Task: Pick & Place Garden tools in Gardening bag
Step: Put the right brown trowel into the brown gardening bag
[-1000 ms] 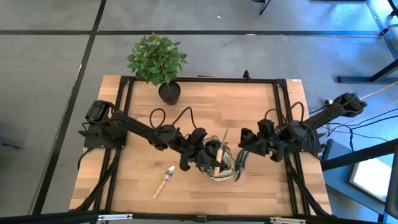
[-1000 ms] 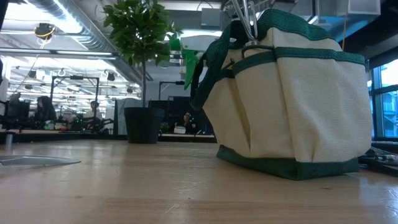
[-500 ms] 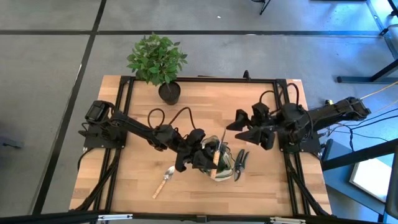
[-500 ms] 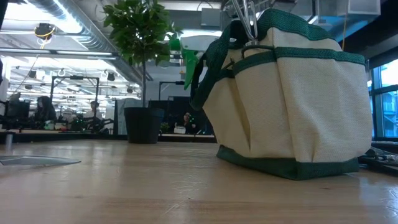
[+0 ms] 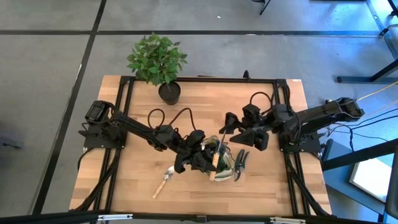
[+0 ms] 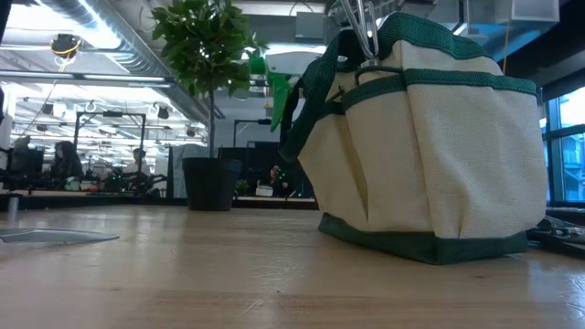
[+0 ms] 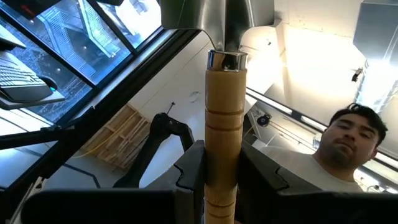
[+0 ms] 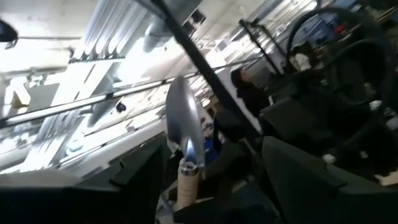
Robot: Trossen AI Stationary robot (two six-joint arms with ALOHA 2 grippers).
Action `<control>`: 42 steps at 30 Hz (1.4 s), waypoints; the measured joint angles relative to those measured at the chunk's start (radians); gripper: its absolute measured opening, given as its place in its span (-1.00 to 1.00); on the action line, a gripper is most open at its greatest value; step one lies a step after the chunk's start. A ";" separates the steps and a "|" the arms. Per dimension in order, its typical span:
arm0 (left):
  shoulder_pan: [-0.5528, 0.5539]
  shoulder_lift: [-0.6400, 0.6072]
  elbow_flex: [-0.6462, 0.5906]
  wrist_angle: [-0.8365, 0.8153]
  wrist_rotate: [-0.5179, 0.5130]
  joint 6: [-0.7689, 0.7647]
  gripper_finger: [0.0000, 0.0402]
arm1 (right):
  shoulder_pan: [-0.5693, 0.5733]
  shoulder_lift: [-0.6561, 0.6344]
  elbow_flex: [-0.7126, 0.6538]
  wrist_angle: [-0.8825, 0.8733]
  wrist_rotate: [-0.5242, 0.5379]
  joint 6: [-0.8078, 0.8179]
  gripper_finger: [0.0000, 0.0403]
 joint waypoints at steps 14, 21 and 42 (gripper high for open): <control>0.000 0.000 0.000 -0.002 0.004 0.005 -0.69 | 0.001 0.074 0.242 -0.255 -0.153 -0.078 0.09; 0.000 0.000 0.000 -0.002 0.005 0.008 -0.69 | 0.002 0.075 0.242 -0.262 -0.153 -0.080 -0.28; 0.007 0.001 0.000 -0.019 -0.056 -0.055 -0.25 | 0.054 0.020 0.241 -0.405 -0.059 -0.108 -0.99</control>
